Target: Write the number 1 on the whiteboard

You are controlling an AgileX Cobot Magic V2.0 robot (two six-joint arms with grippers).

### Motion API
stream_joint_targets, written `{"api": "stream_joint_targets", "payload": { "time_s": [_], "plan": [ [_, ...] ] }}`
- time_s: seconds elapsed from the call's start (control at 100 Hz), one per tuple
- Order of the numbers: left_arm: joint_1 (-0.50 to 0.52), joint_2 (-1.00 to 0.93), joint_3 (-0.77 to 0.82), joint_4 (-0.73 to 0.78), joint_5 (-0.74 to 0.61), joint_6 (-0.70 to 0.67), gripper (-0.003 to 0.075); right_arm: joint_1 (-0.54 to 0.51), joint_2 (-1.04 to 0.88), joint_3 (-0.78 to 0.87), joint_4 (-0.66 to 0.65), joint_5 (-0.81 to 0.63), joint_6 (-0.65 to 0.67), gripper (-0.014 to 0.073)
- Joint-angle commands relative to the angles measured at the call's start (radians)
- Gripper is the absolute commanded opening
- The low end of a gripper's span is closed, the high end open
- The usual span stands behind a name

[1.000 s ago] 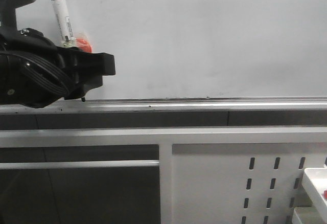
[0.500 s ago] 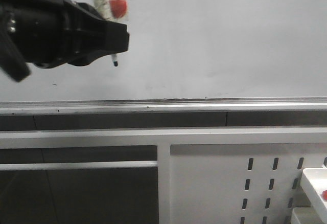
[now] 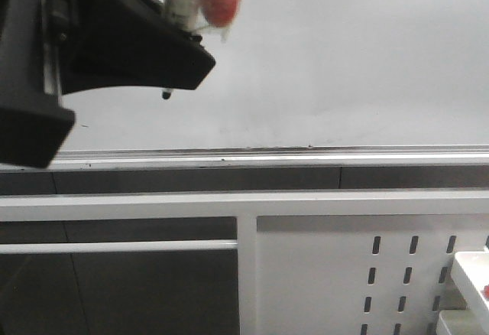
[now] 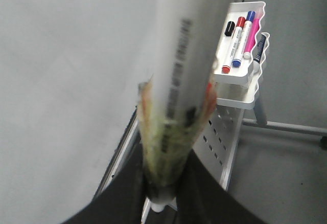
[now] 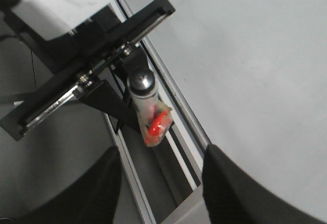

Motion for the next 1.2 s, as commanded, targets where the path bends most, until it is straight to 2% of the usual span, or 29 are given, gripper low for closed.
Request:
{"api": "stream_joint_targets", "payload": {
  "time_s": [0.0, 0.17, 0.77, 0.89, 1.08, 1.19],
  "plan": [
    [-0.008, -0.038, -0.036, 0.010, -0.041, -0.002, -0.0020, 0.004, 0.042, -0.070, -0.013, -0.078, -0.013, 0.0329],
    [-0.008, -0.057, -0.036, 0.015, -0.022, -0.002, -0.0020, 0.004, 0.104, -0.112, 0.057, -0.156, -0.013, 0.0329],
    [-0.008, -0.057, -0.036, 0.017, -0.012, -0.002, -0.0020, 0.004, 0.167, -0.125, 0.149, -0.192, -0.013, 0.0319],
    [-0.008, -0.057, -0.036, 0.017, -0.016, -0.002, -0.0020, 0.004, 0.167, -0.125, 0.174, -0.188, -0.013, 0.0218],
    [-0.008, -0.057, -0.036, 0.017, -0.016, -0.002, -0.0020, 0.004, 0.167, -0.125, 0.190, -0.145, -0.013, -0.0068],
    [-0.008, -0.057, -0.037, 0.001, -0.018, -0.002, -0.0016, 0.004, 0.167, -0.125, 0.188, -0.132, -0.013, -0.0076]
  ]
}}
